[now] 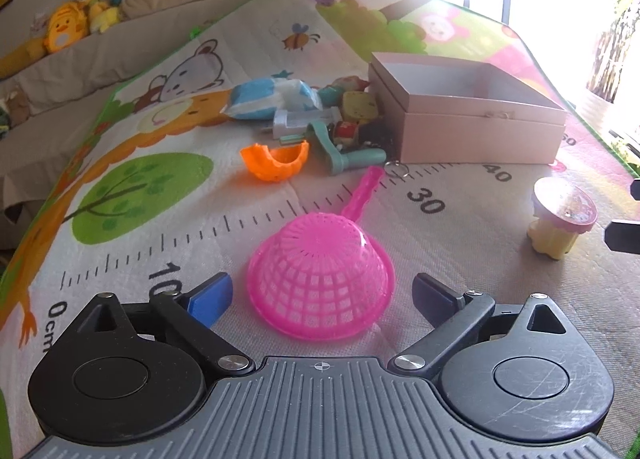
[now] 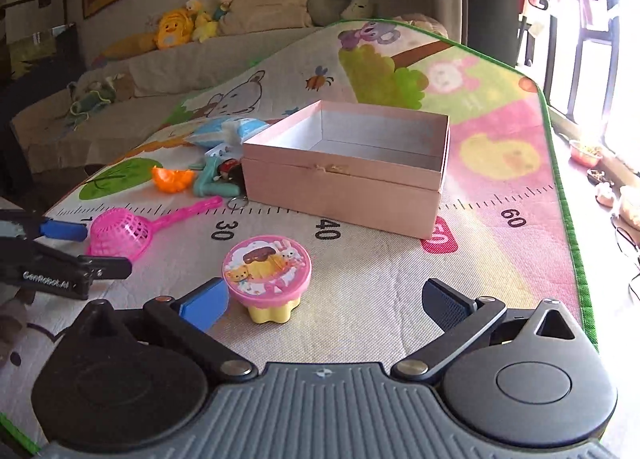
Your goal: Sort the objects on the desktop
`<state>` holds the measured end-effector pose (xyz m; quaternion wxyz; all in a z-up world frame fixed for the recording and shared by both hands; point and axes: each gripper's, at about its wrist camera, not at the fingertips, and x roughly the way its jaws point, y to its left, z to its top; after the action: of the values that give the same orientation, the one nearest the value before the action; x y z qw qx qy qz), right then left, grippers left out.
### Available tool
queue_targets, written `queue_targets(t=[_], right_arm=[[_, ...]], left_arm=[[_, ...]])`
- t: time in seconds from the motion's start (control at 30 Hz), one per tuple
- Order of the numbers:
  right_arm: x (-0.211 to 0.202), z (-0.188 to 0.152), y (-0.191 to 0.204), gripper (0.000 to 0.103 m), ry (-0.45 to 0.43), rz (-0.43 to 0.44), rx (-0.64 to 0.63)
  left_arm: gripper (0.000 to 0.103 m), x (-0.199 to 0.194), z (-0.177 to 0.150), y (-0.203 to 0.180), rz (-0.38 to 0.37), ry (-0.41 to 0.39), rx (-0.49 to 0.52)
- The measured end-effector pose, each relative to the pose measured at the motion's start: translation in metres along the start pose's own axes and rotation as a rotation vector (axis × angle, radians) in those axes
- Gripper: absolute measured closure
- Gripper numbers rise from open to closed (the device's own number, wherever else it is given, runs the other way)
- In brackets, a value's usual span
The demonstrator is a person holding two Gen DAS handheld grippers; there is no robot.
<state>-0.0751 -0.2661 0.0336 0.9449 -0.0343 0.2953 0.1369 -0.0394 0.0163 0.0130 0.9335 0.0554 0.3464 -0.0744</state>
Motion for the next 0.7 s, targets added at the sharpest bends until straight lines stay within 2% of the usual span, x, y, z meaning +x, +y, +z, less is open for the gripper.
queue_targets(t=[0.13,0.3,0.33,0.43,0.5,0.63,0.7], right_arm=[[0.002,-0.001,0.011,0.000,-0.022,-0.020,-0.052],[0.019,0.002,0.028,0.000,-0.019,-0.010,-0.107],[0.023,0.003,0.029,0.000,-0.018,-0.007,-0.112],[0.033,0.007,0.033,0.003,-0.008,0.012,-0.120],[0.040,0.010,0.036,0.011,0.003,0.012,-0.129],[0.052,0.015,0.042,0.023,0.031,0.005,-0.147],[0.055,0.016,0.044,0.036,0.051,0.009,-0.158]], left_arm=[[0.004,0.008,0.007,-0.004,-0.025,0.013,0.018],[0.003,0.001,0.006,-0.012,-0.175,0.023,0.059],[0.003,-0.001,0.005,-0.012,-0.183,0.023,0.062],[0.003,-0.001,0.004,-0.017,-0.125,0.001,0.108],[0.003,0.006,0.005,-0.020,-0.067,0.001,0.136],[0.004,0.019,0.012,-0.020,-0.065,0.016,0.108],[0.008,0.020,0.015,-0.022,-0.059,0.009,0.109]])
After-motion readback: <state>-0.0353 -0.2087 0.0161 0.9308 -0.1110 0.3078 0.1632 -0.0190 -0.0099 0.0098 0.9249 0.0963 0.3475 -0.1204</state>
